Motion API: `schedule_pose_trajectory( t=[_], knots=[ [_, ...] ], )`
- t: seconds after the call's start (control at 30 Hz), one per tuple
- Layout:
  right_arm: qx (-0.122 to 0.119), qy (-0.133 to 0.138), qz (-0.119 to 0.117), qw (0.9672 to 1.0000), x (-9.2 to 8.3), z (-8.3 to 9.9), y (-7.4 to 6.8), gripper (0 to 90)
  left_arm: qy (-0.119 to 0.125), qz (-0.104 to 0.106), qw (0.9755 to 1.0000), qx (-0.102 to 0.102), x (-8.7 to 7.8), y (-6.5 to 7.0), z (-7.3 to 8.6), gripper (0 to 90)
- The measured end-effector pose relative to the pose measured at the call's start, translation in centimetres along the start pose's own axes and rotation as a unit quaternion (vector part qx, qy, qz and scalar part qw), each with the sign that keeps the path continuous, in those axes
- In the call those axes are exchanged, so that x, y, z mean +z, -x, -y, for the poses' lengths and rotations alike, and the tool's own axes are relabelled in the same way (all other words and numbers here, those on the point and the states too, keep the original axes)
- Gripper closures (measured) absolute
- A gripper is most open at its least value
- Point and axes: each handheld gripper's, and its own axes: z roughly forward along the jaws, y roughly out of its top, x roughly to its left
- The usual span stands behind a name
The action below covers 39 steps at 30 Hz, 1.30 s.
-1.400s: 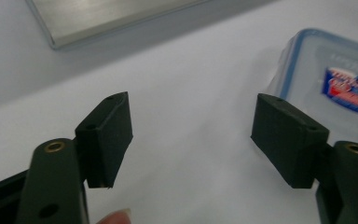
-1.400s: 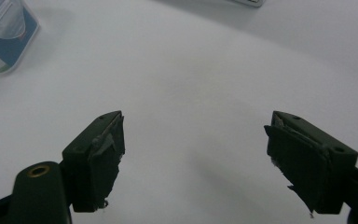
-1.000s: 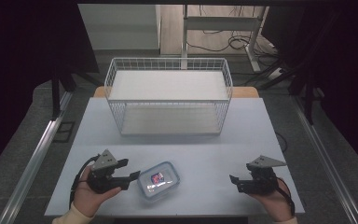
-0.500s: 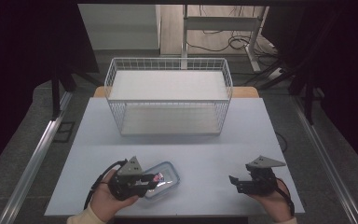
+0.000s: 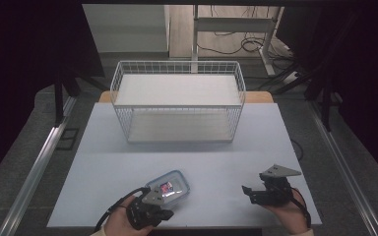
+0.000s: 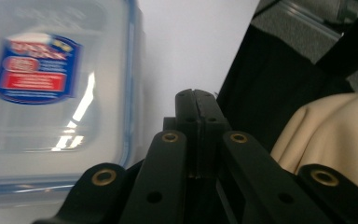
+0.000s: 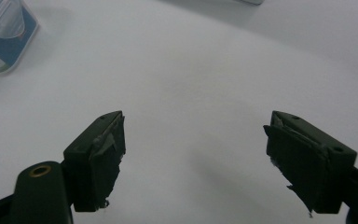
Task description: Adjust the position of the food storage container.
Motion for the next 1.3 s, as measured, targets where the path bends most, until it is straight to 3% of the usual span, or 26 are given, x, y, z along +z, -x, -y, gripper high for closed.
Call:
schedule_pose_trajectory(
  t=[0.07, 0.1, 0.27, 0.37, 0.73, 0.9, 1.3],
  knots=[
    [0.000, -0.001, -0.001, 1.0000, 0.0, 0.0, 0.0, 19.9, -0.003, -0.006, 1.0000, 0.000, 0.2, 0.0, 0.1, 89.9],
    [0.000, -0.001, -0.001, 1.0000, 0.0, 0.0, 0.0, 19.9, -0.011, -0.019, 0.9998, 0.001, 0.5, 0.0, 0.2, 89.9],
    [-0.001, -0.002, -0.002, 1.0000, 0.0, 0.0, 0.0, 19.9, -0.014, -0.032, 0.9994, -0.005, 0.7, -0.5, 0.4, 89.9],
    [0.000, 0.000, -0.002, 1.0000, -0.1, 0.0, 0.0, 19.9, -0.012, -0.027, 0.9995, -0.008, 0.8, -0.8, 0.4, 90.0],
    [-0.004, 0.008, 0.000, 1.0000, -0.3, -0.2, -0.1, 19.9, -0.008, -0.057, 0.9983, -0.009, 0.8, -2.2, 0.2, 90.0],
    [-0.005, 0.011, 0.000, 0.9999, -0.4, -0.3, -0.3, 20.0, -0.003, -0.051, 0.9985, -0.016, 0.7, -3.0, 0.2, 90.0],
    [-0.009, 0.011, 0.001, 0.9999, -0.4, -0.3, -0.4, 19.9, 0.002, -0.064, 0.9975, -0.029, 0.2, -4.3, 0.5, 90.0]
  ],
)
